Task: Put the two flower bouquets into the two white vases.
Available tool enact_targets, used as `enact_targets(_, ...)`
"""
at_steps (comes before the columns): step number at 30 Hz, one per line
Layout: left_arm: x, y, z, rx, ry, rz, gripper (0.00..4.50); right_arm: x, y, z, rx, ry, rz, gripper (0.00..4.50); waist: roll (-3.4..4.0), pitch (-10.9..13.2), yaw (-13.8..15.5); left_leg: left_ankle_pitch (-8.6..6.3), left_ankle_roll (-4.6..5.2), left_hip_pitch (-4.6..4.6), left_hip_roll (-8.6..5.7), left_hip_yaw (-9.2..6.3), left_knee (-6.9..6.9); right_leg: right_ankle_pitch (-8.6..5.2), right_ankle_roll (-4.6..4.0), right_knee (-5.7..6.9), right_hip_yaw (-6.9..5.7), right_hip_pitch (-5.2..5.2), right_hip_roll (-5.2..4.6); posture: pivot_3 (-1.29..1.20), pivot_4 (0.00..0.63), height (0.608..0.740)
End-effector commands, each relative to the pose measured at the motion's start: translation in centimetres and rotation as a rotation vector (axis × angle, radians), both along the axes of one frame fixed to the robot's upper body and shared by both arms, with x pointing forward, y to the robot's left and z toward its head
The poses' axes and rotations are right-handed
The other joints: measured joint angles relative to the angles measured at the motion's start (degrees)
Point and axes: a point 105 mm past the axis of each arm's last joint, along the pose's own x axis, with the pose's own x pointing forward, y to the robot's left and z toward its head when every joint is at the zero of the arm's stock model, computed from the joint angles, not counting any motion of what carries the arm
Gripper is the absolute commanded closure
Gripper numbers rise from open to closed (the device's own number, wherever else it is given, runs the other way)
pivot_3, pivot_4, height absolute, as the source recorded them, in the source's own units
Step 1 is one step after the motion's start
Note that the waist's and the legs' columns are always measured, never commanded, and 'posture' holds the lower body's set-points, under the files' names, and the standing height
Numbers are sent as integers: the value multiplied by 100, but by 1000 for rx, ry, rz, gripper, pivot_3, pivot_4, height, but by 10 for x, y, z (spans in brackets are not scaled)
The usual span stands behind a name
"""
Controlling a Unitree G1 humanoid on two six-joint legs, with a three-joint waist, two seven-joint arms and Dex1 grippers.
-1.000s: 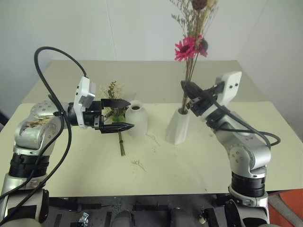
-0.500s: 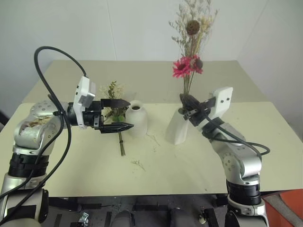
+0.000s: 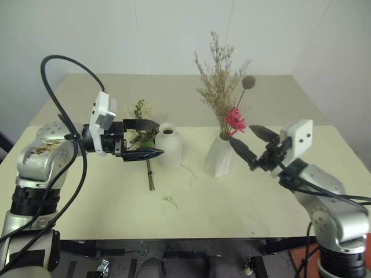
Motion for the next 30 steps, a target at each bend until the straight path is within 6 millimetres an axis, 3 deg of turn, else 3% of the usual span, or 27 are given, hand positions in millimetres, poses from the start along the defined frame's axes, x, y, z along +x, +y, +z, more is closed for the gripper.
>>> enact_targets(1, -5, 10, 18, -29, -55, 24, 0, -19, -5, 12, -91, -24, 95, 316, 0, 0, -13, 0, 0, 1, 0, 0, 1, 0, 0, 0, 2, 0, 0, 0, 150, 740)
enact_targets(9, -9, 34, 3, 76, -18, 157, 0, -38, 10, 18, -169, 50, 371, 316, -1, 1, -49, 0, 1, 20, 1, 1, -1, -1, 0, 5, 10, 10, 2, 0, 150, 740)
enact_targets(18, 6, 65, -49, 415, 172, 573, 0, -37, 15, 23, -238, 55, 513, 316, -5, 3, 61, -1, 0, 15, 0, 1, 0, -1, 1, 3, 4, 10, -1, 0, 150, 740)
enact_targets(23, 33, 53, -79, 489, 318, 754, 0, -38, 14, 24, -259, 49, 539, 316, -7, 2, 129, 0, 0, 14, -3, 0, 3, -1, 1, 8, 3, 11, 0, 0, 150, 740)
enact_targets(30, 62, 33, -96, 503, 344, 881, 0, -42, 13, 27, -264, 38, 536, 316, -9, 2, 93, 0, 0, 5, -5, -4, 5, -1, 1, 6, 5, 3, 1, 0, 150, 740)
